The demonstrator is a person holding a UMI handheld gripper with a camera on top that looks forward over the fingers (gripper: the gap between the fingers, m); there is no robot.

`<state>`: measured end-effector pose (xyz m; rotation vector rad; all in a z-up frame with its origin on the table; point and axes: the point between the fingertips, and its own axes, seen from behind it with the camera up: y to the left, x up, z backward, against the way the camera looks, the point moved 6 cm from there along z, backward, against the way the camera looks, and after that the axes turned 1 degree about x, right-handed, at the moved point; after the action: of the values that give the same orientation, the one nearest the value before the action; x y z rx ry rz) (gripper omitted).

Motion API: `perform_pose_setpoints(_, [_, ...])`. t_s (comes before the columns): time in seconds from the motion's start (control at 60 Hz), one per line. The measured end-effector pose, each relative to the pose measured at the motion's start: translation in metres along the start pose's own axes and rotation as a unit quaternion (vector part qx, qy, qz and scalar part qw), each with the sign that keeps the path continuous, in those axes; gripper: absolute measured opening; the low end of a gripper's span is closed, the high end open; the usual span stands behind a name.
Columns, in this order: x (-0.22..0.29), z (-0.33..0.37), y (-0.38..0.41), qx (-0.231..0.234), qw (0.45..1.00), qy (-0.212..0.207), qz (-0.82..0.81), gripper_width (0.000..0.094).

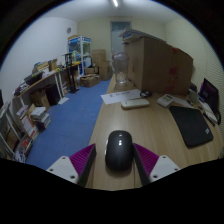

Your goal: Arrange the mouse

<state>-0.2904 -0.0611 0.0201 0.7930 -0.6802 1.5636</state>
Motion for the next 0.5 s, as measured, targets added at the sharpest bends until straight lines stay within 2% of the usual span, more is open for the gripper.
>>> perform_pose_setpoints(0.017, [0.001, -0.002, 0.0, -0.001, 1.0, 0.0, -0.001, 0.0729])
perform_pose_setpoints(0.083, [0.005, -0.008, 0.0, -0.013, 1.0, -0.003, -0.006, 0.051])
perform_pose_setpoints(0.167, [0.005, -0.009, -0.001, -0.026, 1.0, 0.007, -0.004, 0.0469])
perform_pose_setpoints(0.25, [0.007, -0.008, 0.0, -0.024, 0.999, 0.043, -0.012, 0.0424])
perform_pose_setpoints(0.333, [0.008, -0.006, -0.002, -0.007, 0.998, 0.061, -0.008, 0.0376])
perform_pose_setpoints(0.5, [0.018, 0.004, -0.006, 0.048, 0.994, 0.099, -0.02, 0.0375])
